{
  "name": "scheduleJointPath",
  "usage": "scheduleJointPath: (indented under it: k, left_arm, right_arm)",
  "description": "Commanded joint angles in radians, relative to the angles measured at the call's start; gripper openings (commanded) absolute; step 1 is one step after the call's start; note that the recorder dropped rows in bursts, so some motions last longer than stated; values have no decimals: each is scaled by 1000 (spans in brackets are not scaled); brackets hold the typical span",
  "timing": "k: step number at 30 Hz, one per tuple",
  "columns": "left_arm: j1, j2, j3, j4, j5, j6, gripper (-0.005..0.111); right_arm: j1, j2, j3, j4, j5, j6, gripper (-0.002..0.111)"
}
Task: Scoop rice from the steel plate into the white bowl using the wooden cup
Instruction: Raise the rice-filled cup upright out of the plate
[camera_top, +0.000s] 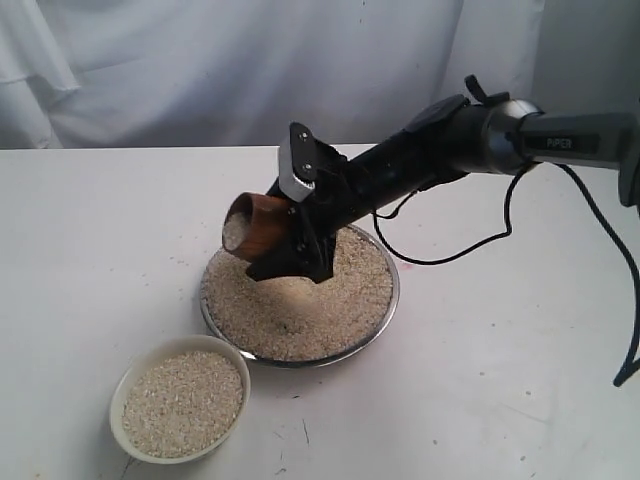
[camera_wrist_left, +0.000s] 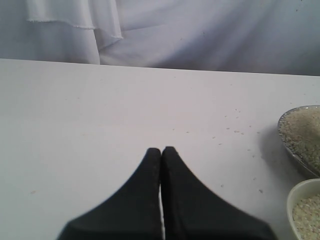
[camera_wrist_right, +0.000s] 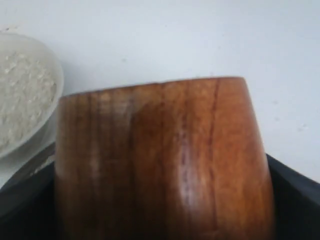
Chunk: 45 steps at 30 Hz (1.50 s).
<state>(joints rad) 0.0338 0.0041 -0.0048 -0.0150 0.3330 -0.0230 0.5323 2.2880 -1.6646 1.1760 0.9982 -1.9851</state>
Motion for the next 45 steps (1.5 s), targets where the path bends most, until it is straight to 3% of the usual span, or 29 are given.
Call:
scheduleJointPath:
  k: [1,10,20,38,45]
  left_arm:
    - [-3,-4,5,1,-14,-1,0]
    - [-3,-4,5,1,-14,-1,0]
    - [-3,-4,5,1,-14,-1,0]
    - [-3,-4,5,1,-14,-1,0]
    - [-3,-4,5,1,-14,-1,0]
  right_arm:
    - [55,-66,2,154,-46,-3,0]
    - [57,-85,2,190,21,41,0]
    - [52,-76,2,480,-6,-104,0]
    - [67,-78,111,539,-87,-126,0]
    - [74,-200,233,567,-186,-126,0]
